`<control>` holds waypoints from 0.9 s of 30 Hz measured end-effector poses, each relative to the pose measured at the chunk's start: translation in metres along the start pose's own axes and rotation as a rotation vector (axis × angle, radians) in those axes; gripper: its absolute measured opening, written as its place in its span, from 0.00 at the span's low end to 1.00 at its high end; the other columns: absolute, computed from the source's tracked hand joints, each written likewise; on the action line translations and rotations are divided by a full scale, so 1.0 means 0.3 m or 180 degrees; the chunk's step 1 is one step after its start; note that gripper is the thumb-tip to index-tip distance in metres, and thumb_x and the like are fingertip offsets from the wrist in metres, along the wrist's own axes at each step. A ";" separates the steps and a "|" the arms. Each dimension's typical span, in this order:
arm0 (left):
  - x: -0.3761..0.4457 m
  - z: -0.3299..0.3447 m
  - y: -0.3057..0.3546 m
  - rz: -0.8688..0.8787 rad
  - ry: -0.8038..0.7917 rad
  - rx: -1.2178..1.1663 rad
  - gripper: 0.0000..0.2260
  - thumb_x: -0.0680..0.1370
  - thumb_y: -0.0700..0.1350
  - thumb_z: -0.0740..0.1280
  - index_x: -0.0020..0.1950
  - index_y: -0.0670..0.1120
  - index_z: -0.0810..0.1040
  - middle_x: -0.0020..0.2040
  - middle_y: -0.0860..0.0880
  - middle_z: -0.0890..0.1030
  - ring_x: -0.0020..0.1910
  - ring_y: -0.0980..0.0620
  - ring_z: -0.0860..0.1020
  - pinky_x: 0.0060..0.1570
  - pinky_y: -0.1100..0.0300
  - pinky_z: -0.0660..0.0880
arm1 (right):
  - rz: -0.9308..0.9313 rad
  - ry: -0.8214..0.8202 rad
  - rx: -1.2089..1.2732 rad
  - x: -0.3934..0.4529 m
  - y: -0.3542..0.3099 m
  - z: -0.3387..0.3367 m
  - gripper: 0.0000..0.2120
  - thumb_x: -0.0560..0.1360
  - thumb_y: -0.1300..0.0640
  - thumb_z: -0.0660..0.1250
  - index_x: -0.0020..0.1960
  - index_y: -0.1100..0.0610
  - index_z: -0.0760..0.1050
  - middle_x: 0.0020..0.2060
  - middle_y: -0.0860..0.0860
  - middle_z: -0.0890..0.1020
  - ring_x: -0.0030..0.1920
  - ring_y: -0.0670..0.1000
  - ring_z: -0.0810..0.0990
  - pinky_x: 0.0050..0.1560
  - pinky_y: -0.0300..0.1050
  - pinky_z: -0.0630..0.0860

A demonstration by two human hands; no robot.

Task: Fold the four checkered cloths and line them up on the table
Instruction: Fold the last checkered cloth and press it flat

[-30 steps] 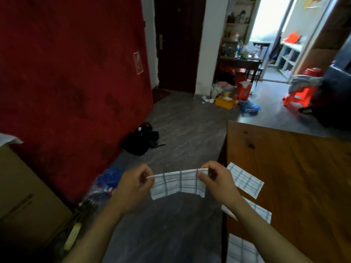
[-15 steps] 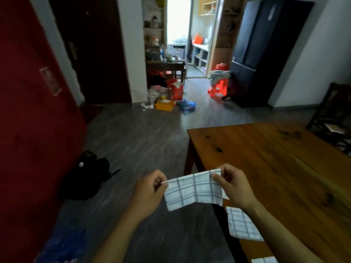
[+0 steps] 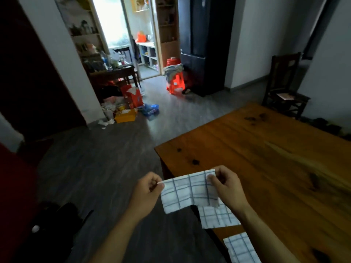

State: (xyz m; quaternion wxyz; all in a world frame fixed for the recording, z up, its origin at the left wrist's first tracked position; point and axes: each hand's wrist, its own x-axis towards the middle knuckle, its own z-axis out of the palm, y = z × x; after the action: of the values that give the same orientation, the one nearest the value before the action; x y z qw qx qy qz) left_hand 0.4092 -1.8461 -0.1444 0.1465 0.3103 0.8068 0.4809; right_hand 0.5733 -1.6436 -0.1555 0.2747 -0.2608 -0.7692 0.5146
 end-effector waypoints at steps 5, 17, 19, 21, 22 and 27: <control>0.179 0.078 -0.078 -0.0033 -0.0389 -0.0025 0.06 0.77 0.38 0.69 0.41 0.47 0.76 0.36 0.46 0.80 0.34 0.55 0.76 0.36 0.58 0.73 | 0.0356 0.0611 -0.0202 0.067 0.050 0.018 0.04 0.77 0.59 0.69 0.45 0.51 0.76 0.40 0.49 0.80 0.39 0.45 0.79 0.37 0.40 0.76; 0.700 0.136 -0.238 0.0330 -0.1301 -0.0138 0.05 0.78 0.42 0.69 0.43 0.49 0.75 0.40 0.49 0.79 0.39 0.53 0.78 0.34 0.64 0.73 | 0.1456 0.1039 -0.0509 0.323 0.156 0.149 0.05 0.79 0.59 0.63 0.52 0.50 0.75 0.50 0.49 0.79 0.51 0.48 0.79 0.52 0.49 0.80; 0.771 0.138 -0.268 0.0446 -0.1455 -0.0064 0.04 0.78 0.43 0.69 0.45 0.49 0.75 0.42 0.50 0.80 0.41 0.55 0.79 0.34 0.66 0.72 | 0.1498 0.1253 -0.0620 0.349 0.164 0.185 0.05 0.79 0.59 0.64 0.51 0.50 0.76 0.49 0.48 0.80 0.50 0.48 0.80 0.48 0.45 0.80; 0.838 0.155 -0.290 0.0575 -0.1640 -0.0048 0.05 0.78 0.43 0.69 0.44 0.50 0.75 0.42 0.51 0.80 0.41 0.56 0.79 0.32 0.67 0.72 | 0.1525 0.1568 -0.0707 0.368 0.173 0.209 0.04 0.79 0.59 0.65 0.51 0.50 0.76 0.47 0.47 0.80 0.48 0.47 0.80 0.44 0.41 0.78; 0.865 0.169 -0.300 0.0632 -0.1753 -0.0050 0.05 0.78 0.43 0.69 0.44 0.51 0.76 0.41 0.51 0.80 0.40 0.55 0.79 0.32 0.65 0.73 | 0.1579 0.1714 -0.0731 0.374 0.178 0.216 0.04 0.79 0.59 0.65 0.51 0.51 0.77 0.47 0.47 0.80 0.48 0.46 0.79 0.43 0.39 0.77; 0.932 0.237 -0.334 0.0641 -0.2353 -0.0009 0.05 0.78 0.44 0.69 0.44 0.52 0.76 0.39 0.51 0.81 0.39 0.50 0.81 0.37 0.46 0.81 | 0.1930 0.2146 -0.0782 0.376 0.241 0.224 0.05 0.77 0.59 0.69 0.53 0.53 0.78 0.45 0.47 0.81 0.46 0.46 0.79 0.42 0.36 0.75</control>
State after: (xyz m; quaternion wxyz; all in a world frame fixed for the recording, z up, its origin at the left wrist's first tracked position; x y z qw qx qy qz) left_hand 0.1976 -1.6526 -0.2490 0.3800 0.5403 0.6644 0.3496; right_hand 0.4550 -1.5859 -0.2271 0.3137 -0.6570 -0.5813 0.3634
